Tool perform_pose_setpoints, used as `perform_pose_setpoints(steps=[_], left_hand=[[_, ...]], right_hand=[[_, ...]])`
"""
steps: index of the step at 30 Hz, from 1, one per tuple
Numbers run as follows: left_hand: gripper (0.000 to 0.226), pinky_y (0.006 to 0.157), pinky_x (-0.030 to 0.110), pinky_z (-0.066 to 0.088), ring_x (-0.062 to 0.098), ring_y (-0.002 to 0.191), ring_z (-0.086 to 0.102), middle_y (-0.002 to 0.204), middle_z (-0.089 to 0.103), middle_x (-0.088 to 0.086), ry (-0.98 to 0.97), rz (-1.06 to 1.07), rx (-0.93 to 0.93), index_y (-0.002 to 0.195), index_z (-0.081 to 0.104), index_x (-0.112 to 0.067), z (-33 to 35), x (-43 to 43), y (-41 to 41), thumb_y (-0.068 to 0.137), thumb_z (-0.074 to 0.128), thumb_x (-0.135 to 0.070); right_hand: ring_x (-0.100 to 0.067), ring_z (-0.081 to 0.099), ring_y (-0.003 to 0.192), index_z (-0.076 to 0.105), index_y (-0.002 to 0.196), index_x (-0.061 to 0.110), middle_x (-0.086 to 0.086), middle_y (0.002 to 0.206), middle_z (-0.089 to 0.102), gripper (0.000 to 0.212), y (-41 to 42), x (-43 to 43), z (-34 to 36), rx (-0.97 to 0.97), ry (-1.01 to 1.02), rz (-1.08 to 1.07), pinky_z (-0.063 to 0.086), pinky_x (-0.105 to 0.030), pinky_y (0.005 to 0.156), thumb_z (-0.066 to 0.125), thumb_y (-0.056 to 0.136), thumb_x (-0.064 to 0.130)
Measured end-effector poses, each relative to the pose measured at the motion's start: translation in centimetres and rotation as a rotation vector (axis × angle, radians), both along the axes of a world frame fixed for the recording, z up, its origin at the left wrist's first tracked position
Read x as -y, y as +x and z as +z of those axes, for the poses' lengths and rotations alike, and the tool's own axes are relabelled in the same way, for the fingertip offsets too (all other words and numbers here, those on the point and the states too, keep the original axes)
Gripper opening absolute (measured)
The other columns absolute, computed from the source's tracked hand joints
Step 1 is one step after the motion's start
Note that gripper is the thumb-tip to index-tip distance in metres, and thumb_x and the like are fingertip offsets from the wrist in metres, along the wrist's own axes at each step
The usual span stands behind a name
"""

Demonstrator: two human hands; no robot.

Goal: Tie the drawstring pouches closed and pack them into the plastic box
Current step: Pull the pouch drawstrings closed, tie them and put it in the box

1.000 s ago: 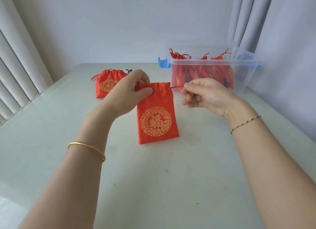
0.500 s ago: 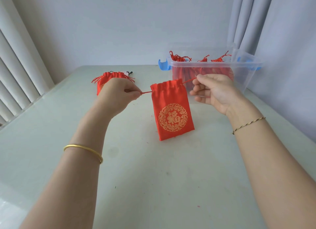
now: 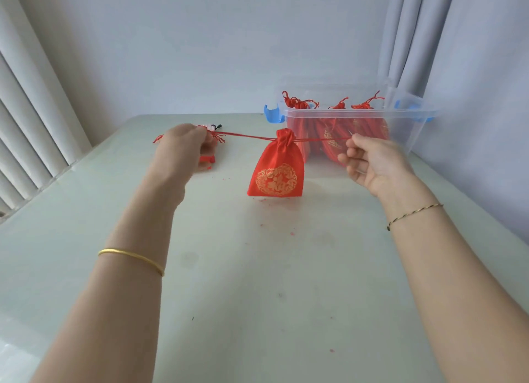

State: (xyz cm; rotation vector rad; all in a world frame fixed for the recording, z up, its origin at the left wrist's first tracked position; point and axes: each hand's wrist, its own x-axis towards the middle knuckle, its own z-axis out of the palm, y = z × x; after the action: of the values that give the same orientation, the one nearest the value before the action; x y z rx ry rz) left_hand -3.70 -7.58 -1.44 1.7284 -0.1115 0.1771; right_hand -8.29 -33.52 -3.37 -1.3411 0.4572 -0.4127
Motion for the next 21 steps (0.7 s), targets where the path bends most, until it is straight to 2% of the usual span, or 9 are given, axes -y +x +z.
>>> perform_pose_setpoints(steps=[2,3,5,7,10,13,16,18,21], left_hand=[[0.042,0.082,0.03,0.045,0.019,0.09,0.065,0.085,0.07,0.001,-0.355,-0.189,-0.096,0.053,0.052,-0.021,1.0,0.3,-0.9,0.089,0.035,-0.01],[0.041,0.09,0.031,0.044,0.019,0.099,0.066,0.091,0.072,0.002,-0.447,-0.278,-0.091,0.054,0.05,-0.021,1.4,0.5,-1.2,0.09,0.034,-0.012],[0.031,0.098,0.034,0.041,0.018,0.104,0.066,0.091,0.073,0.002,-0.525,-0.417,-0.065,0.065,0.044,-0.02,1.9,1.0,-1.8,0.094,0.032,-0.015],[0.028,0.095,0.034,0.045,0.017,0.091,0.069,0.076,0.071,-0.002,-0.548,-0.482,-0.051,0.073,0.046,-0.018,2.2,1.9,-2.4,0.098,0.032,-0.017],[0.019,0.076,0.03,0.056,0.012,0.062,0.061,0.066,0.06,-0.004,-0.462,-0.507,-0.032,0.085,0.057,-0.012,2.1,2.8,-3.1,0.097,0.044,-0.017],[0.011,0.06,0.021,0.05,0.007,0.057,0.05,0.067,0.054,-0.005,-0.31,-0.532,-0.015,0.097,0.063,-0.006,1.7,3.0,-3.4,0.091,0.055,-0.011],[0.009,0.058,0.018,0.044,0.006,0.054,0.045,0.063,0.051,-0.004,-0.155,-0.536,0.032,0.092,0.066,-0.008,1.5,3.2,-3.6,0.088,0.059,-0.007],[0.006,0.058,0.02,0.042,0.007,0.053,0.043,0.07,0.051,0.006,-0.067,-0.537,0.067,0.084,0.066,-0.009,1.5,3.5,-3.8,0.087,0.061,-0.009],[0.017,0.056,0.022,0.036,0.009,0.051,0.039,0.066,0.05,0.008,-0.011,-0.509,0.105,0.086,0.064,0.006,1.5,3.8,-4.0,0.087,0.062,-0.012]], right_hand=[[-0.008,0.062,0.052,0.059,0.069,0.016,0.006,0.053,0.054,0.024,-0.3,-0.3,0.8,0.032,-0.022,0.014,0.042,-0.016,0.044,0.053,0.091,0.02],[-0.008,0.062,0.052,0.059,0.069,0.016,0.007,0.051,0.055,0.024,-0.5,-0.5,1.3,0.059,-0.027,0.038,0.043,-0.016,0.044,0.053,0.092,0.02],[-0.007,0.062,0.051,0.06,0.07,0.016,0.008,0.048,0.057,0.023,-0.8,-1.4,2.4,0.129,-0.03,0.115,0.045,-0.017,0.046,0.053,0.092,0.021],[-0.007,0.062,0.054,0.061,0.07,0.017,0.008,0.05,0.058,0.024,-1.2,-2.7,3.3,0.193,-0.058,0.199,0.046,-0.017,0.05,0.053,0.092,0.023],[-0.009,0.059,0.059,0.063,0.068,0.018,0.008,0.052,0.06,0.028,-1.8,-4.7,4.3,0.27,-0.161,0.277,0.046,-0.02,0.058,0.053,0.093,0.023],[-0.005,0.057,0.06,0.065,0.07,0.017,0.008,0.057,0.062,0.025,-2.1,-6.1,4.8,0.337,-0.27,0.312,0.044,-0.02,0.063,0.055,0.092,0.022],[-0.001,0.057,0.064,0.066,0.071,0.02,0.011,0.063,0.065,0.022,-2.3,-7.0,4.8,0.381,-0.374,0.355,0.042,-0.021,0.067,0.057,0.091,0.022],[-0.002,0.058,0.069,0.068,0.07,0.022,0.009,0.07,0.066,0.021,-2.4,-7.4,4.7,0.401,-0.425,0.388,0.042,-0.025,0.072,0.059,0.089,0.023],[-0.006,0.059,0.075,0.07,0.074,0.023,0.005,0.077,0.065,0.022,-2.3,-7.5,4.5,0.392,-0.421,0.418,0.044,-0.028,0.075,0.057,0.089,0.031]])
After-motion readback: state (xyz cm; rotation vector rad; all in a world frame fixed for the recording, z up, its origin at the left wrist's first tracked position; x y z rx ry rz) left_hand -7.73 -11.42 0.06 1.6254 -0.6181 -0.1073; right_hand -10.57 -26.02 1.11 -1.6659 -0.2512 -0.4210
